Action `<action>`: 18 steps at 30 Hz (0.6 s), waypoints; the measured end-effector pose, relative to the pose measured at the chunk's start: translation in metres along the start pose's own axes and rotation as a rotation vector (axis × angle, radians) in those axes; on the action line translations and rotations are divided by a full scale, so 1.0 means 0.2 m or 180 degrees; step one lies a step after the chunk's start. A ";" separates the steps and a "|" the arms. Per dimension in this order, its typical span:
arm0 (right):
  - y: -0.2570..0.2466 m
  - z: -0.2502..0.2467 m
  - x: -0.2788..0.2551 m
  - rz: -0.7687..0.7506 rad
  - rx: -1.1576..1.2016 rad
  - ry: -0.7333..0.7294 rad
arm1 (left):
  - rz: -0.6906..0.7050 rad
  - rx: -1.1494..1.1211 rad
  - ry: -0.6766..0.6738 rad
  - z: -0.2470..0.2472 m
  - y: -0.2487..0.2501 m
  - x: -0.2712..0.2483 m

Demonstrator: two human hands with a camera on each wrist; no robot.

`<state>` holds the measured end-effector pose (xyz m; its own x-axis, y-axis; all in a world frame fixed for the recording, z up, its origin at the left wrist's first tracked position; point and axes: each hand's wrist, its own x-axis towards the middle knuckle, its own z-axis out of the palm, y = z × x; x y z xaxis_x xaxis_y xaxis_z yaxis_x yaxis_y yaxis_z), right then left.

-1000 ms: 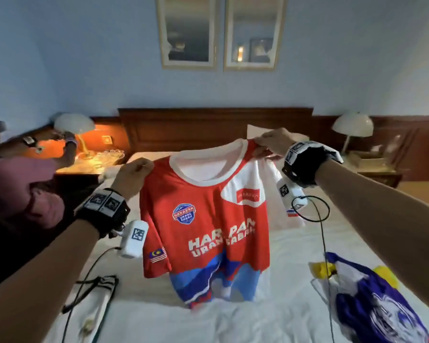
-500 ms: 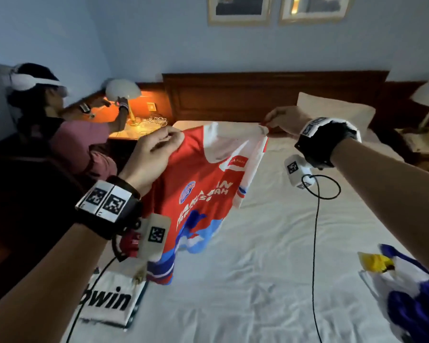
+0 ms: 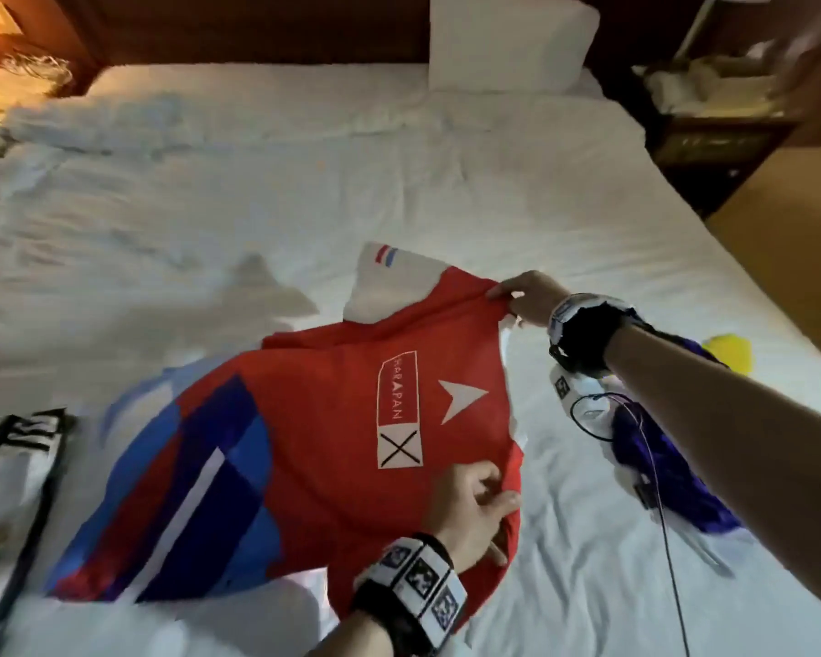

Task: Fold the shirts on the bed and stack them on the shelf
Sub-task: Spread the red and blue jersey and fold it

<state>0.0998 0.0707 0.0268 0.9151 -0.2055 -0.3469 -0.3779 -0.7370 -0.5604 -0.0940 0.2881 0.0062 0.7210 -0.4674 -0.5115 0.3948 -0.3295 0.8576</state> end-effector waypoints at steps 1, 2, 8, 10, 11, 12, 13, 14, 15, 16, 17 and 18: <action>0.16 0.07 0.05 0.0099 -0.0004 -0.0009 | -0.0098 -0.0040 0.0016 0.10 -0.10 0.11; 0.31 0.15 0.09 0.0177 -0.0003 -0.0039 | -0.0186 -0.0100 0.0054 0.19 -0.19 0.21; 0.94 0.50 0.25 0.0514 0.0265 -0.0146 | -0.0433 -0.0316 0.0140 0.50 -0.58 0.65; 1.02 0.51 0.27 0.0702 0.0562 -0.0211 | -0.0507 -0.0304 0.0118 0.56 -0.66 0.73; 1.05 0.50 0.28 0.0792 0.0718 -0.0280 | -0.0549 -0.0309 0.0137 0.59 -0.68 0.77; 1.05 0.49 0.28 0.0851 0.0861 -0.0367 | -0.0576 -0.0293 0.0156 0.62 -0.70 0.80; 1.06 0.48 0.28 0.0874 0.0933 -0.0444 | -0.0575 -0.0272 0.0128 0.64 -0.71 0.82; 1.07 0.48 0.27 0.0858 0.0925 -0.0487 | -0.0588 -0.0277 0.0087 0.67 -0.73 0.83; 1.08 0.48 0.26 0.0817 0.0871 -0.0500 | -0.0613 -0.0286 0.0070 0.69 -0.73 0.85; 1.09 0.47 0.27 0.0765 0.0882 -0.0526 | -0.0637 -0.0311 0.0077 0.72 -0.72 0.86; 1.09 0.45 0.27 0.0714 0.0803 -0.0539 | -0.0673 -0.0335 0.0085 0.75 -0.72 0.87; 1.12 0.43 0.28 0.0665 0.0743 -0.0501 | -0.0707 -0.0356 0.0077 0.77 -0.71 0.87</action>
<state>0.0541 -0.0494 -0.1826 0.7886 -0.2212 -0.5737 -0.5933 -0.5187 -0.6156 -0.1124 0.1263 -0.2128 0.6224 -0.3733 -0.6880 0.6048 -0.3285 0.7254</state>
